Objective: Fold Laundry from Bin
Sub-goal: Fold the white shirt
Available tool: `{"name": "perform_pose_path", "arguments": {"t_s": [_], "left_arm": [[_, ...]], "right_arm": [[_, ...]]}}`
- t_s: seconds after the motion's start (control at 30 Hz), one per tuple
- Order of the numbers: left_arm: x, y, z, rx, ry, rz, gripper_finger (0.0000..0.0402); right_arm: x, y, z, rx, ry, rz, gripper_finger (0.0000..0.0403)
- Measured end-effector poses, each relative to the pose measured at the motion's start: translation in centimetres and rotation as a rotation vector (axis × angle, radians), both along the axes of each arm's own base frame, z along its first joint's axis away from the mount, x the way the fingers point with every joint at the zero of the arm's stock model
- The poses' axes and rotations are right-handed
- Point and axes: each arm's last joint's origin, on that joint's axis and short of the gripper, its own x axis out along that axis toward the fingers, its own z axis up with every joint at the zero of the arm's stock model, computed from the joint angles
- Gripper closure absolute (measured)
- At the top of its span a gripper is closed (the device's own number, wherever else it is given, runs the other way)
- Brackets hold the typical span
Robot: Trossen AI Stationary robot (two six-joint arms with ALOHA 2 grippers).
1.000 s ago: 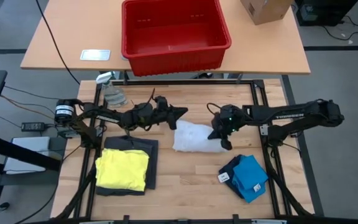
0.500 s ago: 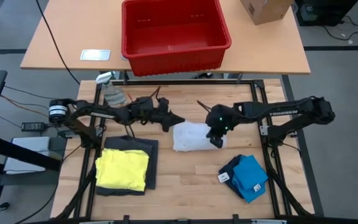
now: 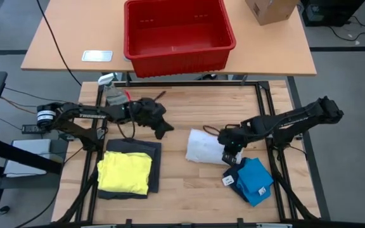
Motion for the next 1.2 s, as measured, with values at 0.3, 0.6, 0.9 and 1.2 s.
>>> {"name": "perform_pose_path", "arguments": {"t_s": [0.3,0.6,0.9,1.2], "left_arm": [[1.2,-3.6,-2.0,-0.055,0.099,-0.081,0.0363],[1.9,-4.3,-1.8,-0.119,0.062,0.117,0.0364],[2.6,-5.6,-0.5,-0.135,-0.088,0.163,0.0397],[2.7,-7.6,-0.3,-0.163,-0.109,0.160,0.0399]], "right_arm": [[-1.0,0.6,-1.7,-0.146,0.174,0.065,0.0396],[-0.1,-0.7,-5.5,-0.149,0.133,0.125,0.0396],[1.3,-2.1,-8.4,-0.094,0.109,0.193,0.0396],[4.1,-1.9,-9.3,0.101,-0.026,0.285,0.0396]]}}
